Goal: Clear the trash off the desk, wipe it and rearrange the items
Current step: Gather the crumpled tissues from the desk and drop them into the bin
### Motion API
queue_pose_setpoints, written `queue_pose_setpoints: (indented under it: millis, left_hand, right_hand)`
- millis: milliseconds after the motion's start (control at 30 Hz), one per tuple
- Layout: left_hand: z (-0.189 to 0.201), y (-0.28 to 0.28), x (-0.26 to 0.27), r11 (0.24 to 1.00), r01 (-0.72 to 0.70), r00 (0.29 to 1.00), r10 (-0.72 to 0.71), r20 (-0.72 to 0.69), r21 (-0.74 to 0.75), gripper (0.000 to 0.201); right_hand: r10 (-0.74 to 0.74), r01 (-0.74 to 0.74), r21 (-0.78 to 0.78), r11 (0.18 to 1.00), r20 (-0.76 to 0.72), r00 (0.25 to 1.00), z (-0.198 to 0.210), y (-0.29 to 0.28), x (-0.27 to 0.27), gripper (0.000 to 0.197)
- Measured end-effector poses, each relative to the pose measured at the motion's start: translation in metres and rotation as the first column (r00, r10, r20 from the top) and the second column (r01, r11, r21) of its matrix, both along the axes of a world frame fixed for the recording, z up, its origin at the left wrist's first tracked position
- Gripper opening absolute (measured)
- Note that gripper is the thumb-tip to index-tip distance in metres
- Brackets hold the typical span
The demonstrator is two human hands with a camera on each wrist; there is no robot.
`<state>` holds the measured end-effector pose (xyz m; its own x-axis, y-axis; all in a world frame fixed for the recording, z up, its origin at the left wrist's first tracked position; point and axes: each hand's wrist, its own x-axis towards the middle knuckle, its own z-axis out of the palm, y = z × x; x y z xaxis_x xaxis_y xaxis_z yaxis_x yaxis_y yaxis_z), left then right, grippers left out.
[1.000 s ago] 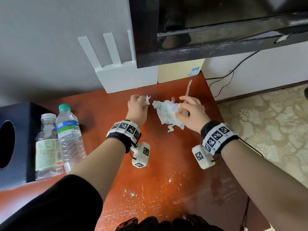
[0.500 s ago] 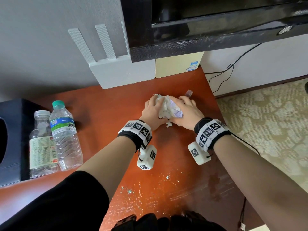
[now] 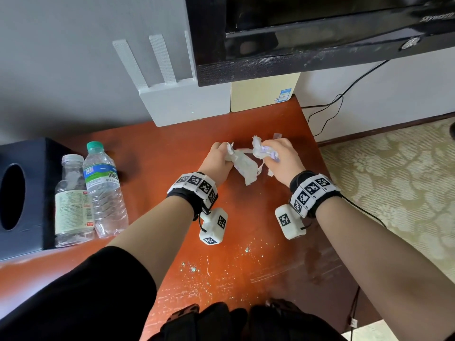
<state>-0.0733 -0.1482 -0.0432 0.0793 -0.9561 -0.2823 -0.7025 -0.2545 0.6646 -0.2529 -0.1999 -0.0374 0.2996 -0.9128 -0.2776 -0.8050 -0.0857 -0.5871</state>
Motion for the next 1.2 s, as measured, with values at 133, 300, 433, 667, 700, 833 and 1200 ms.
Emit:
queue_pose_setpoints:
  millis: [133,300,433,667,700,833,1200]
  left_hand:
    - [0.012,0.012,0.009,0.997,-0.08,0.996,0.08,-0.043,-0.016,0.029]
    - [0.027,0.031,0.017,0.991,-0.131,0.99,0.13,-0.045,-0.014,0.031]
    - [0.037,0.048,0.018,0.977,-0.209,0.975,0.206,-0.081,-0.031,0.029]
    - [0.048,0.092,0.014,0.963,-0.269,0.959,0.264,-0.107,-0.035,0.034]
    - [0.049,0.1,0.014,0.963,-0.267,0.959,0.262,-0.11,-0.032,0.035]
    - [0.05,0.138,0.014,0.973,-0.226,0.969,0.22,-0.115,-0.043,0.036]
    - [0.059,0.237,0.031,0.986,-0.157,0.983,0.151,-0.103,-0.059,0.036]
  right_hand:
    - [-0.098,0.101,-0.041,0.994,0.069,0.993,0.011,0.006,-0.004,0.036]
    - [-0.117,0.126,-0.064,0.99,0.128,0.985,0.027,0.016,-0.013,0.036]
    - [-0.087,0.098,-0.078,0.992,0.134,0.987,0.037,0.03,-0.008,0.034]
    - [-0.079,0.093,-0.105,0.99,0.131,0.988,0.052,0.075,-0.008,0.036]
    - [-0.078,0.092,-0.105,0.99,0.13,0.988,0.055,0.083,-0.008,0.036]
    - [-0.074,0.087,-0.116,0.989,0.118,0.99,0.059,0.125,-0.004,0.036]
    - [-0.099,0.123,-0.144,0.982,0.166,0.981,0.067,0.241,0.02,0.036]
